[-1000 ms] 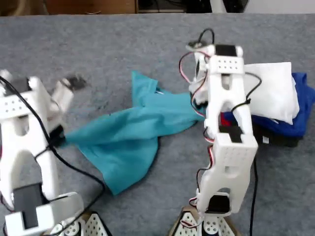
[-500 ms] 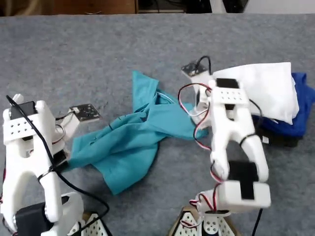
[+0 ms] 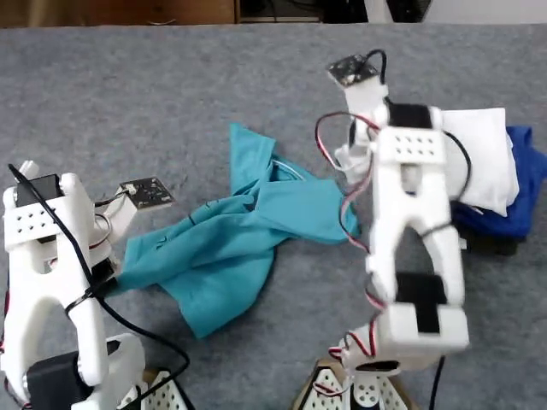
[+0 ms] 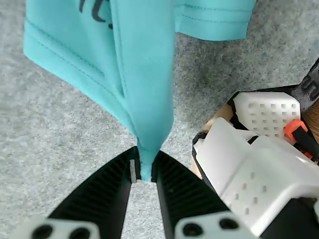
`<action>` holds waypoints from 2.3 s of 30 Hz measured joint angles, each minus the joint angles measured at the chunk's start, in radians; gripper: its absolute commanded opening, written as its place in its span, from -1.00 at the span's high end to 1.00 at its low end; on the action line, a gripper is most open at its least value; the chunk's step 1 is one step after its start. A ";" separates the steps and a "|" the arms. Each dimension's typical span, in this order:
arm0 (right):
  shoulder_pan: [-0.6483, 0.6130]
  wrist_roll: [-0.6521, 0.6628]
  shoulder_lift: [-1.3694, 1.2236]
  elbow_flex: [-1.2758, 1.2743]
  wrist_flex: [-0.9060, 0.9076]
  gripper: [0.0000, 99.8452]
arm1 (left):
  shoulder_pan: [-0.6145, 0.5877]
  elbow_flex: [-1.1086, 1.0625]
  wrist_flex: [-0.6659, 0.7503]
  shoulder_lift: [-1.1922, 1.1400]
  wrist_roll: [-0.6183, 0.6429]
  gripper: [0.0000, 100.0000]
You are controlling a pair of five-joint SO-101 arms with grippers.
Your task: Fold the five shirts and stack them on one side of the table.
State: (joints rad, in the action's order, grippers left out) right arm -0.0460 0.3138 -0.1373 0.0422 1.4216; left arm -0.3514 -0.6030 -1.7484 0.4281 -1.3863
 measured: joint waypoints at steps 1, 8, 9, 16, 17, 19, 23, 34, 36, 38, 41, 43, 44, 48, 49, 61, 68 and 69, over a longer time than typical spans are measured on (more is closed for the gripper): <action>-0.018 -0.005 -0.043 0.049 0.031 0.62 | 0.000 0.000 0.000 0.000 0.000 0.96; -0.081 -0.014 -0.388 0.384 0.126 0.62 | -0.002 0.000 0.000 0.000 0.000 0.96; -0.078 -0.014 -0.439 0.422 0.130 0.62 | -0.002 0.000 0.000 0.000 0.000 0.96; -0.068 -0.014 -0.712 0.666 0.285 0.62 | -0.002 -0.025 0.000 0.000 0.000 0.96; -0.060 -0.014 -0.727 0.700 0.304 0.62 | -0.002 -0.028 0.000 0.002 0.000 0.96; -0.049 -0.014 -0.744 0.750 0.319 0.62 | -0.002 -0.029 0.002 0.002 0.000 0.96; -0.049 0.008 -0.807 0.786 0.325 0.62 | -0.002 -0.032 0.020 0.002 0.000 0.96; -0.048 0.012 -0.914 0.875 0.319 0.63 | -0.002 -0.032 0.021 0.002 0.000 0.96; -0.048 0.012 -0.924 0.884 0.321 0.63 | -0.002 -0.032 0.021 0.002 0.000 0.96; -0.049 0.012 -0.934 0.895 0.321 0.73 | -0.002 -0.032 0.021 0.002 0.000 0.96; -0.049 0.014 -0.950 0.922 0.321 0.92 | -0.002 -0.032 0.021 0.002 0.000 0.96; -0.046 0.015 -0.956 0.941 0.321 0.92 | -0.002 -0.032 0.021 0.002 0.000 0.96; -0.046 0.021 -0.959 0.948 0.321 0.90 | -0.002 -0.032 0.021 0.002 0.000 0.96; -0.046 0.063 -0.967 0.959 0.327 0.84 | -0.002 -0.032 0.021 0.002 0.000 0.96; -0.046 0.066 -0.968 0.964 0.333 0.84 | -0.002 -0.032 0.021 0.002 0.000 0.96; -0.046 0.066 -0.973 0.965 0.338 0.98 | -0.002 -0.032 0.021 0.002 0.000 0.96; -0.046 0.034 -0.967 0.967 0.339 1.00 | -0.002 -0.032 0.021 0.002 0.000 0.96; -0.046 0.025 -0.965 0.974 0.341 1.00 | -0.002 -0.032 0.021 0.002 0.002 0.96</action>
State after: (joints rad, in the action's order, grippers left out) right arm -0.0921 0.3383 -1.1024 1.0165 1.7622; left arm -0.3529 -0.6352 -1.7269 0.4296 -1.3848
